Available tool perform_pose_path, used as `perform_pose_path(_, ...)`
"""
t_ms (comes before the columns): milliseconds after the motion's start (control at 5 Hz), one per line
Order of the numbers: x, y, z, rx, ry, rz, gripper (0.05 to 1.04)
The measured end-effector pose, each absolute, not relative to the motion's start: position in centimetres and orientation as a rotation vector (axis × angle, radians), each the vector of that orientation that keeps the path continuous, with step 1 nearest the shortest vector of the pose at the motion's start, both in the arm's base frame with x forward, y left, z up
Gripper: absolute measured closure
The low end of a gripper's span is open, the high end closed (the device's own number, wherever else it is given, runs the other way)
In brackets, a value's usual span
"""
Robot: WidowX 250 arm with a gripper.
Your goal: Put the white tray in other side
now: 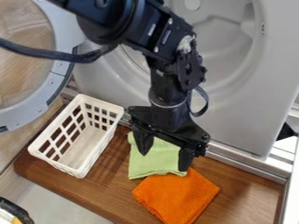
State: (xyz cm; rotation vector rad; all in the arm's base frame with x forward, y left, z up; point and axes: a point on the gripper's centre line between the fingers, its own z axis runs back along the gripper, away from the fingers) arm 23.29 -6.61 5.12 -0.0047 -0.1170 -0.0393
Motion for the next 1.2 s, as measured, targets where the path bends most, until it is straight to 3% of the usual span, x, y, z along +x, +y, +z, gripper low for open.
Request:
perform_pose_path(200,23.0,-6.5,4.7,0.002,-0.093,-0.039,0.083)
perform_pose_path(600,23.7,0.1,6.7,0.067,-0.118,0.12,0.083)
perform_pose_path(800,23.9,3.2,6.4,0.125,-0.119,0.192,0.083)
perform_pose_path(1200,25.5,5.7,-0.4,0.133,-0.006,0.19,0.083)
